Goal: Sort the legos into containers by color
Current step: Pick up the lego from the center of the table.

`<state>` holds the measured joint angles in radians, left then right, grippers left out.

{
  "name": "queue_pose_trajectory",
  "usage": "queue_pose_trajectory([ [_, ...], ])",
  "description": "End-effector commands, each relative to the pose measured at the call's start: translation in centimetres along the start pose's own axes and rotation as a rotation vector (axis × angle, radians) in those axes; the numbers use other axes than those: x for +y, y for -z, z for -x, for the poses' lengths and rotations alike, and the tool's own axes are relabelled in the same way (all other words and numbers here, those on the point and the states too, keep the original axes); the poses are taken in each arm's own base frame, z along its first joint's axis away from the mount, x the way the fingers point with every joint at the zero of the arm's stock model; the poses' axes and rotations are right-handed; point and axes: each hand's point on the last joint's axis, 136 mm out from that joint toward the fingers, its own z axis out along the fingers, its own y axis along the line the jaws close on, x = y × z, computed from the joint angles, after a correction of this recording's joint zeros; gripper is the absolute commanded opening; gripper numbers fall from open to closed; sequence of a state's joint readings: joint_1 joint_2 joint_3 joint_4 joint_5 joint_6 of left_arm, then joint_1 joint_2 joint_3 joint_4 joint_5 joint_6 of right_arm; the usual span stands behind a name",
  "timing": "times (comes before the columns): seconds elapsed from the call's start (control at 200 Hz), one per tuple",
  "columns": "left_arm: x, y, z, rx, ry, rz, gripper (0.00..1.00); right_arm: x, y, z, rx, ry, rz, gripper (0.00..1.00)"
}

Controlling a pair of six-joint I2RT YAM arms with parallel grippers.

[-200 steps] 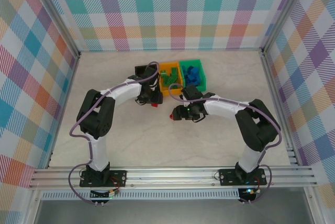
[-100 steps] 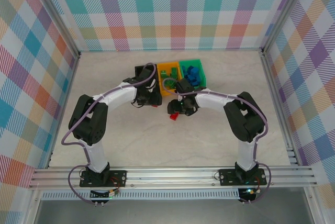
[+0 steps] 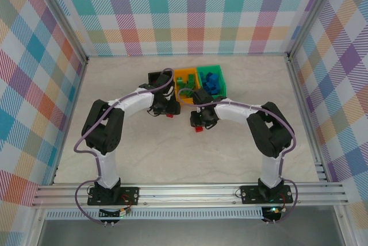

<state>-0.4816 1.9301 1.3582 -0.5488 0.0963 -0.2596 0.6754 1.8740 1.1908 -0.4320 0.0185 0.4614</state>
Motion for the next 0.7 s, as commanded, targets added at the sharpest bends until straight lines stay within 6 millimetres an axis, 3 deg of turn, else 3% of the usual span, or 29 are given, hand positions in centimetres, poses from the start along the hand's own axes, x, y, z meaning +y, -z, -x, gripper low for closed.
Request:
queue_pose_trajectory([
  [0.0, -0.5, -0.5, 0.2, 0.03, -0.032, -0.009, 0.65, -0.3, 1.7, -0.8, 0.002, 0.027, -0.013, 0.27],
  [0.145, -0.7, -1.3, -0.1, 0.059, -0.059, 0.022, 0.59, -0.5, 3.0, -1.0, -0.021, 0.022, -0.009, 0.27],
  [0.215, -0.7, -1.5, -0.4, 0.065, -0.067, 0.033, 0.46, -0.4, 3.7, -0.8, -0.035, 0.017, 0.0, 0.27],
  [0.355, -0.7, -1.4, -1.0, 0.061, -0.084, 0.063, 0.31, 0.4, 5.7, 0.8, -0.086, 0.011, 0.045, 0.28],
  [0.555, -0.5, 0.5, -3.4, 0.036, -0.074, 0.066, 0.3, 1.9, 7.9, 4.6, -0.154, 0.02, 0.113, 0.29],
  [0.695, 0.0, 1.5, -6.5, 0.025, -0.015, 0.03, 0.3, 3.6, 8.8, 8.1, -0.194, 0.03, 0.174, 0.3],
])
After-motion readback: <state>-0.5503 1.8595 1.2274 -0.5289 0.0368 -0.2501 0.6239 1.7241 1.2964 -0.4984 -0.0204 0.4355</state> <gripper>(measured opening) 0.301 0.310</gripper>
